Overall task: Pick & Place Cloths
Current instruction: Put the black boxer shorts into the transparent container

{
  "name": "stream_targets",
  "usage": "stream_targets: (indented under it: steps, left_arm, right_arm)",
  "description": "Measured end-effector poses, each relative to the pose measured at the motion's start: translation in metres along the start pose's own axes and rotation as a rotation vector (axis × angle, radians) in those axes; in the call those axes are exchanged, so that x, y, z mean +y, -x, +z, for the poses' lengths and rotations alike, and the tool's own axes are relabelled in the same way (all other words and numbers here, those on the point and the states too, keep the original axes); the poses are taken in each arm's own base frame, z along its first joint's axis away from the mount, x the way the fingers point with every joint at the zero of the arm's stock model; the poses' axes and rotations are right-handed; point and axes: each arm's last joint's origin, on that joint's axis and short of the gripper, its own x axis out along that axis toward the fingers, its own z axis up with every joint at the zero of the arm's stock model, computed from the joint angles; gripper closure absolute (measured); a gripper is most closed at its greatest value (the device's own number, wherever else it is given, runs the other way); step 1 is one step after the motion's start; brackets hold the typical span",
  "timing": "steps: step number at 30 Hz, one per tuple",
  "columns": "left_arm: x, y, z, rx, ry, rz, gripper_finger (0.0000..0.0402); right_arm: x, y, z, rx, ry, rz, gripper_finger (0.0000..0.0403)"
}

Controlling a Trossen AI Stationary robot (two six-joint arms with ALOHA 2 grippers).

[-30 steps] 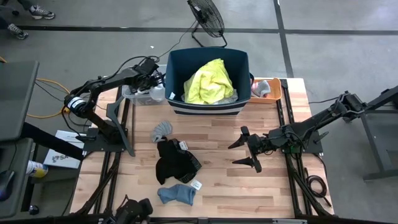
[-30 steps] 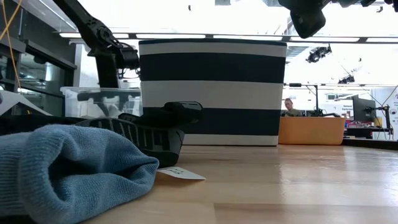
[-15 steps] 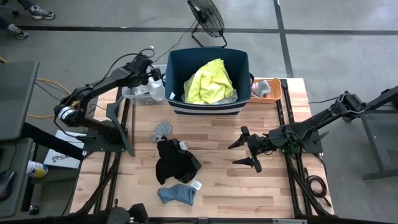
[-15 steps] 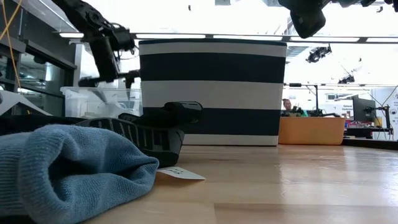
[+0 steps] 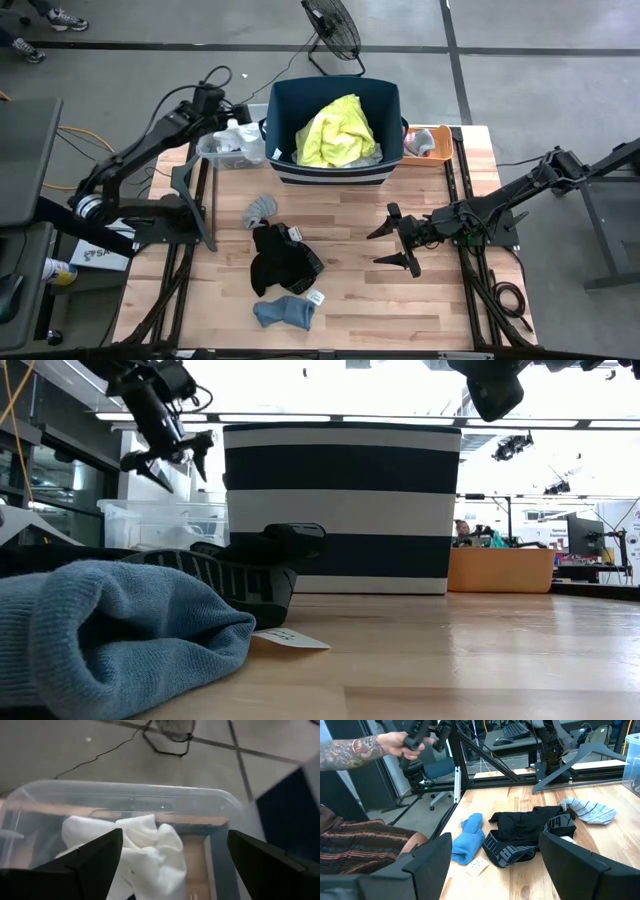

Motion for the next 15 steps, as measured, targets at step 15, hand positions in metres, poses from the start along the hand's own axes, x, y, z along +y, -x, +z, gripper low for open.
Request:
stream_targets:
  steps: [15]
  left_arm:
    - [0.004, 0.059, 0.005, -0.057, -0.283, -0.352, 0.0050]
  right_arm:
    - [0.000, 0.000, 0.000, 0.000, 0.000, 0.000, 0.0111]
